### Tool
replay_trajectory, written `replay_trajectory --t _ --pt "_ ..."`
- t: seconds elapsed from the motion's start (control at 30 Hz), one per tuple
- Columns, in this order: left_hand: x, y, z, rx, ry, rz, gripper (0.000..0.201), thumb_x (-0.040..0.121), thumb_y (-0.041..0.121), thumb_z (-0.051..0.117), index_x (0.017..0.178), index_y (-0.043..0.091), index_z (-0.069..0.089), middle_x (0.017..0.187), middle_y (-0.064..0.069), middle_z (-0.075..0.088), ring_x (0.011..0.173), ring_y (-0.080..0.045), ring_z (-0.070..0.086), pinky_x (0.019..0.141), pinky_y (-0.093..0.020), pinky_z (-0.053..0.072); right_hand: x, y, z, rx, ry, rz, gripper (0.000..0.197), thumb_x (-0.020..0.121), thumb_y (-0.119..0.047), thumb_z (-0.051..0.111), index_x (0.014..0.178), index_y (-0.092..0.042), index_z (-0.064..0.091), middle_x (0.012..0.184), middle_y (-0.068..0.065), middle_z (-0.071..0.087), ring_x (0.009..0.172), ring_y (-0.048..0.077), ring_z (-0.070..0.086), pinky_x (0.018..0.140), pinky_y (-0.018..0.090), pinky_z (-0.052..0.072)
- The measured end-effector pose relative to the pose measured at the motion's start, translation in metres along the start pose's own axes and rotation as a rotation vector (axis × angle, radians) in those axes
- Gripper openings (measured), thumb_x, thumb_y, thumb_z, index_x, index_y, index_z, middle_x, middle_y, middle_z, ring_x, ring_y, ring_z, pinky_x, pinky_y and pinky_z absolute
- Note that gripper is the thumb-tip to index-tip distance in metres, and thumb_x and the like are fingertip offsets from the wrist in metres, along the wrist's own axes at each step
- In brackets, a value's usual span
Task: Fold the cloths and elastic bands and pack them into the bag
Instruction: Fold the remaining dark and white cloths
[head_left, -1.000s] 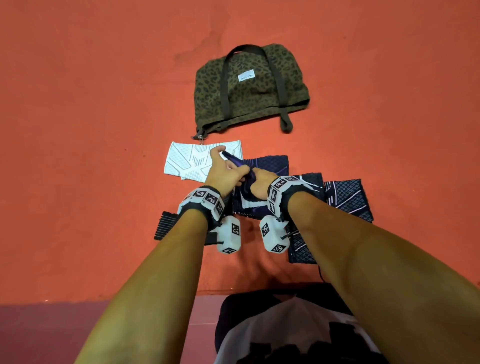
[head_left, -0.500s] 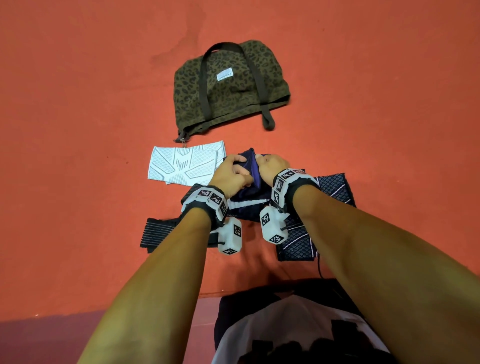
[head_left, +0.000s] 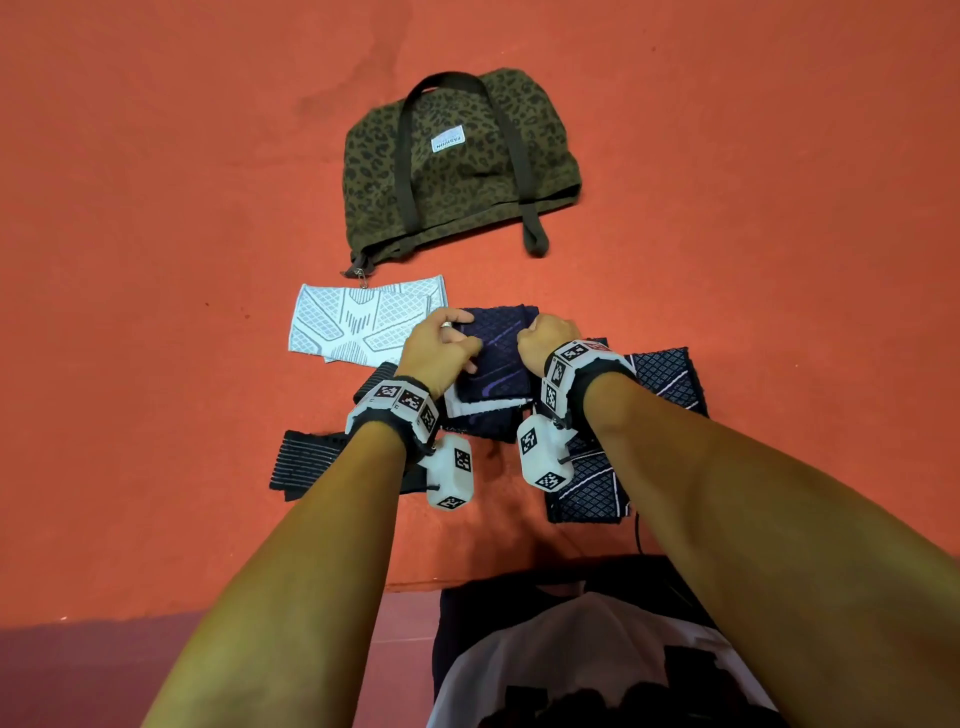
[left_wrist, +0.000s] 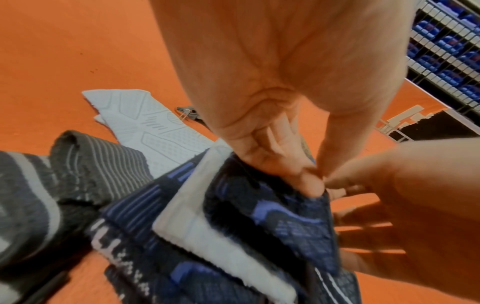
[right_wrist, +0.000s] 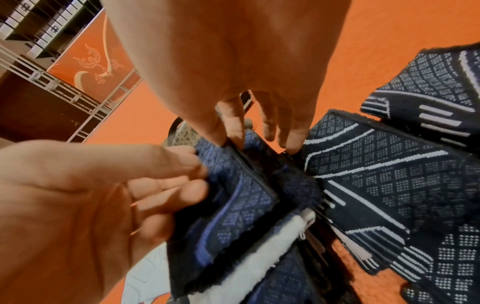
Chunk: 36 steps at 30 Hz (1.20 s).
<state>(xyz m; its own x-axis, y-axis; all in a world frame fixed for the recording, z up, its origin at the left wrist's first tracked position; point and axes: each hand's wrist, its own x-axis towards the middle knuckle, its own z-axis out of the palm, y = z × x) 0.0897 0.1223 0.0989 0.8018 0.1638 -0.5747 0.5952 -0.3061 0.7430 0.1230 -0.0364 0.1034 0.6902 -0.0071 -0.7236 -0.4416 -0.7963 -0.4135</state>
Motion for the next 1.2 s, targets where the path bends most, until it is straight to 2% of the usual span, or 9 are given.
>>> replay_trajectory --t 0.07,0.2,0.33,0.47,0.57,0.67,0.8,1.0,1.2 --pt "0.004 -0.008 -0.005 0.001 0.106 -0.045 0.022 0.078 0.011 0.064 0.097 0.023 0.061 0.066 0.004 0.060 0.060 -0.017 0.062 0.070 -0.040 0.055 -0.001 0.000 0.000 0.007 -0.005 0.020 0.034 0.101 -0.023 0.041 0.122 -0.001 0.055 0.120 0.019 0.059 0.086 0.031 0.051 0.070 0.029 0.035" --pt "0.012 -0.018 -0.005 0.005 0.070 -0.128 0.023 0.069 0.027 0.064 0.091 0.025 0.056 0.079 0.000 0.062 0.072 -0.021 0.061 0.085 -0.048 0.055 0.001 0.001 0.004 0.033 -0.007 0.037 0.037 0.103 -0.021 0.043 0.131 0.002 0.047 0.127 0.020 0.056 0.109 0.035 0.057 0.072 0.030 0.036" --pt "0.012 -0.016 -0.003 0.021 0.109 -0.112 0.030 0.077 0.024 0.071 0.093 0.025 0.045 0.087 -0.005 0.066 0.074 -0.022 0.059 0.088 -0.049 0.054 0.001 0.001 0.003 0.047 0.022 0.029 0.034 0.102 -0.019 0.045 0.130 0.001 0.047 0.123 0.019 0.058 0.094 0.032 0.054 0.070 0.030 0.036" --pt "0.014 -0.017 -0.001 0.118 0.115 -0.058 0.039 0.088 0.019 0.071 0.100 0.016 0.034 0.086 -0.006 0.060 0.077 -0.022 0.058 0.084 -0.044 0.053 0.001 0.000 0.001 0.062 0.021 0.030 0.041 0.098 -0.013 0.046 0.136 0.000 0.040 0.120 0.019 0.059 0.089 0.030 0.052 0.071 0.032 0.039" --pt "0.014 -0.017 0.001 0.214 0.075 -0.049 0.040 0.089 0.020 0.070 0.103 0.014 0.033 0.079 -0.001 0.051 0.072 -0.020 0.053 0.076 -0.039 0.048 -0.001 -0.001 0.000 0.069 0.022 0.038 0.052 0.094 -0.007 0.047 0.143 -0.001 0.032 0.119 0.019 0.060 0.101 0.035 0.060 0.070 0.031 0.039" --pt "0.013 -0.018 0.002 0.175 0.053 -0.098 0.041 0.088 0.021 0.072 0.105 0.015 0.036 0.079 -0.001 0.051 0.075 -0.023 0.054 0.078 -0.042 0.049 -0.003 0.000 -0.001 0.086 0.029 0.029 0.055 0.092 -0.006 0.048 0.145 -0.003 0.031 0.120 0.019 0.060 0.097 0.033 0.059 0.070 0.030 0.040" --pt "0.008 -0.017 -0.003 0.018 0.002 -0.159 0.034 0.084 0.018 0.073 0.105 0.013 0.048 0.083 -0.004 0.052 0.077 -0.022 0.057 0.075 -0.036 0.052 -0.005 0.000 0.001 0.130 0.086 -0.010 0.037 0.095 -0.020 0.052 0.128 -0.006 0.046 0.106 0.012 0.061 0.087 0.028 0.055 0.069 0.029 0.038" --pt "0.000 -0.030 -0.014 -0.140 0.043 -0.172 0.022 0.084 0.007 0.068 0.079 0.018 0.050 0.065 0.002 0.048 0.059 -0.015 0.053 0.057 -0.025 0.047 -0.015 -0.003 0.010 0.167 0.094 -0.044 0.026 0.091 -0.027 0.060 0.109 -0.013 0.048 0.085 0.001 0.056 0.079 0.026 0.056 0.066 0.029 0.040" --pt "0.000 -0.035 -0.017 -0.017 0.107 -0.189 0.035 0.078 0.023 0.081 0.080 0.021 0.046 0.072 0.001 0.053 0.063 -0.019 0.053 0.064 -0.034 0.047 -0.015 -0.005 0.015 -0.005 0.106 -0.142 0.021 0.082 -0.009 0.055 0.102 -0.013 0.055 0.097 0.007 0.058 0.079 0.025 0.057 0.061 0.031 0.042"
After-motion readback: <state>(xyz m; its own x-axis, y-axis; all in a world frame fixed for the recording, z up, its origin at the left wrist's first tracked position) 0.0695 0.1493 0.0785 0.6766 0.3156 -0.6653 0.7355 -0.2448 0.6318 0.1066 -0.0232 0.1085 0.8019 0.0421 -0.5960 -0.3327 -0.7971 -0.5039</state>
